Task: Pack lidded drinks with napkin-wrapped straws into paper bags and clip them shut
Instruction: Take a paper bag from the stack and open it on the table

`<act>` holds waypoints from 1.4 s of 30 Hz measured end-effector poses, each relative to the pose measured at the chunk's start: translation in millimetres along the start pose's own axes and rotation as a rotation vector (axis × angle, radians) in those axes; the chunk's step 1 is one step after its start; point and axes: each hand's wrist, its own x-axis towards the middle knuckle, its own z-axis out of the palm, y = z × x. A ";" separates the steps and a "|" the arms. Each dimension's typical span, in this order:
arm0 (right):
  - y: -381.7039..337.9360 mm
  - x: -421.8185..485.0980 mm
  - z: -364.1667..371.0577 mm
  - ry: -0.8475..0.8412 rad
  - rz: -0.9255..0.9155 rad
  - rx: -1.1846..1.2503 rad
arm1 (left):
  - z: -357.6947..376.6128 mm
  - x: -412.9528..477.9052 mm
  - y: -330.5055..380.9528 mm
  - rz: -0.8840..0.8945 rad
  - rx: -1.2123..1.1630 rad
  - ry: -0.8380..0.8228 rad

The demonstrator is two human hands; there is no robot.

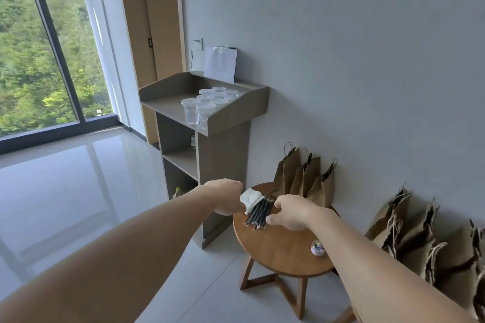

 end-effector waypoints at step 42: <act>247.2 404.4 -33.2 0.131 0.870 0.407 | 25.9 632.2 84.5 0.807 0.131 -0.376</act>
